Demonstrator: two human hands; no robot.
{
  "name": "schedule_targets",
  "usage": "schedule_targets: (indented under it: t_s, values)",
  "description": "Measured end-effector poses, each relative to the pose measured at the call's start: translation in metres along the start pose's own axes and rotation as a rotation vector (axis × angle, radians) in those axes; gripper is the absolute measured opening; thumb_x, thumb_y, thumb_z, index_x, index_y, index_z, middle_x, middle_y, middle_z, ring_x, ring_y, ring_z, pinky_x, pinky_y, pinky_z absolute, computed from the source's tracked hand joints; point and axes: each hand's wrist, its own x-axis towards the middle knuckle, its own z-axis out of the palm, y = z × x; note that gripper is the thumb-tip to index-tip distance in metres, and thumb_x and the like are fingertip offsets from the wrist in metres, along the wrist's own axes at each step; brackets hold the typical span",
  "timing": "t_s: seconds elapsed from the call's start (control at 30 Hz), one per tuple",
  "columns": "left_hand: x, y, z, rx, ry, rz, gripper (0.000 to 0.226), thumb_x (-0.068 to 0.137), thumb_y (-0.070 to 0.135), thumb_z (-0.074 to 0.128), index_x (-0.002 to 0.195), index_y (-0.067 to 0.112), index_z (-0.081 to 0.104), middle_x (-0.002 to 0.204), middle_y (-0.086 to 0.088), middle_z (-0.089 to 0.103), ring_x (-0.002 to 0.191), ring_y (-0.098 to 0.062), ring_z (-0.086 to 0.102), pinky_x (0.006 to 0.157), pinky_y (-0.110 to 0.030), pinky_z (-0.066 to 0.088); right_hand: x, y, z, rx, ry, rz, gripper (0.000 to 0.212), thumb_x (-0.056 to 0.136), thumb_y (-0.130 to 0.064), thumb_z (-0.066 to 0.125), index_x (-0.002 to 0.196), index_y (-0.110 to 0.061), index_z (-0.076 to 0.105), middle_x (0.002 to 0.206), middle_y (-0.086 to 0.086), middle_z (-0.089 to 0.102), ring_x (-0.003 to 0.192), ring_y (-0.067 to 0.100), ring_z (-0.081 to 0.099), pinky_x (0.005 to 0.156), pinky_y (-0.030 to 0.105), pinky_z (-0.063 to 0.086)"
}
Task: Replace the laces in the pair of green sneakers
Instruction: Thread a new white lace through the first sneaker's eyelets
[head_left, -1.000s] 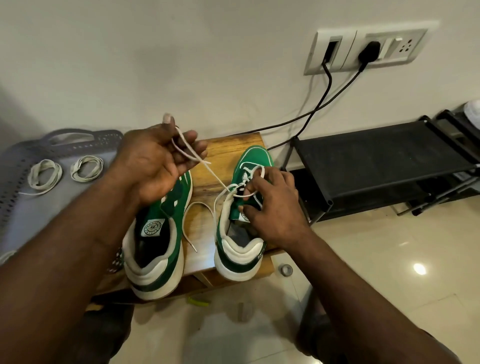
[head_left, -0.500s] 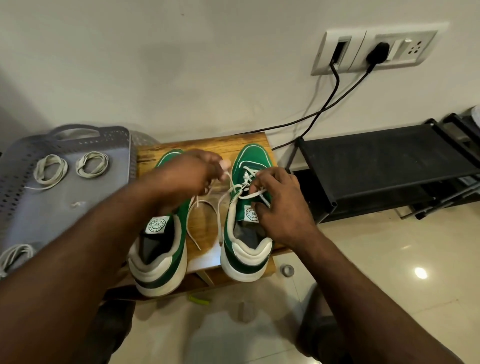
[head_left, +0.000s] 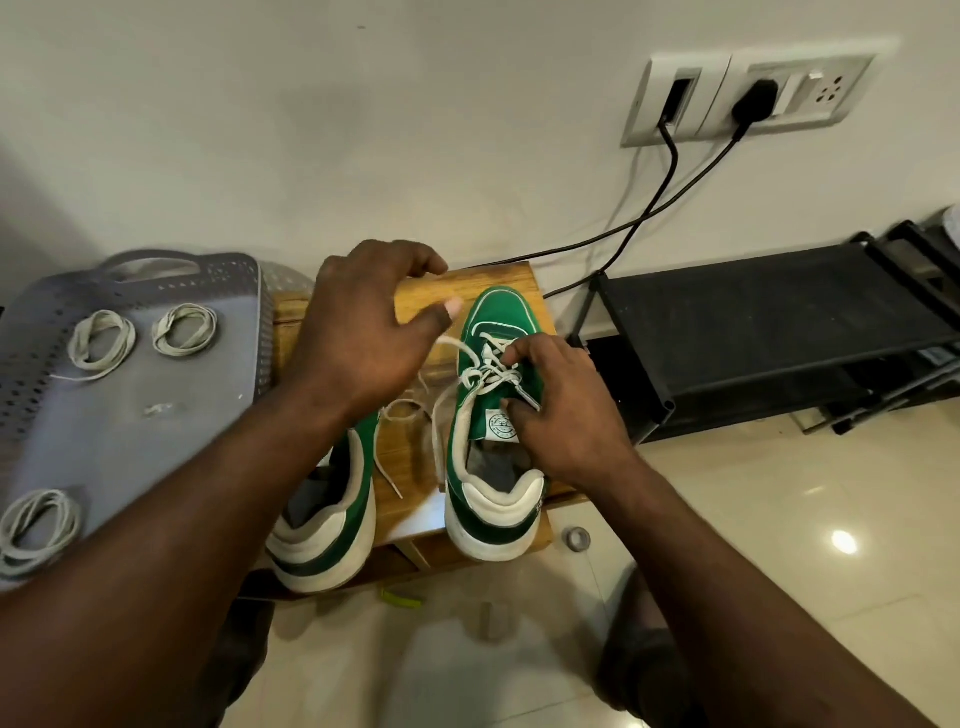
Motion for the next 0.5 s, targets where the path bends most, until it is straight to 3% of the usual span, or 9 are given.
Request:
schedule_targets:
  t_s: [0.1, 0.2, 0.33, 0.5]
  values:
    - [-0.002, 0.000, 0.006, 0.143, -0.266, 0.085, 0.022, 0.095, 0.037, 0.072, 0.116, 0.042, 0.069, 0.121, 0.019, 0.064, 0.127, -0.017, 0.042, 0.103, -0.046, 0.039, 0.001, 0.000, 0.001, -0.002, 0.001, -0.006, 0.043, 0.088, -0.022, 0.079, 0.119, -0.038, 0.054, 0.136, -0.011, 0.055, 0.125, 0.012, 0.046, 0.101, 0.045, 0.052]
    - [-0.006, -0.001, 0.013, 0.263, -0.466, 0.051, 0.026, 0.098, 0.026, 0.065, 0.115, 0.046, 0.065, 0.103, 0.025, 0.067, 0.118, -0.015, 0.041, 0.099, -0.048, 0.041, -0.001, 0.000, 0.001, 0.017, 0.015, -0.048, 0.039, 0.088, -0.026, 0.080, 0.115, -0.039, 0.055, 0.134, -0.012, 0.055, 0.124, 0.012, 0.046, 0.100, 0.045, 0.052]
    - [-0.007, 0.000, 0.015, 0.306, -0.431, 0.042, 0.016, 0.099, 0.028, 0.064, 0.107, 0.041, 0.065, 0.091, 0.021, 0.064, 0.112, -0.014, 0.043, 0.098, -0.047, 0.044, -0.001, 0.004, 0.002, 0.065, 0.036, -0.110, 0.031, 0.088, -0.030, 0.082, 0.107, -0.040, 0.060, 0.132, -0.014, 0.055, 0.127, 0.012, 0.047, 0.100, 0.043, 0.054]
    - [-0.008, 0.000, 0.018, 0.358, -0.433, 0.056, 0.014, 0.098, 0.031, 0.063, 0.106, 0.042, 0.068, 0.100, 0.016, 0.066, 0.110, -0.015, 0.041, 0.098, -0.049, 0.045, 0.000, 0.003, 0.004, 0.087, 0.036, -0.133, 0.023, 0.090, -0.030, 0.080, 0.100, -0.041, 0.062, 0.130, -0.015, 0.057, 0.130, 0.012, 0.044, 0.103, 0.041, 0.051]
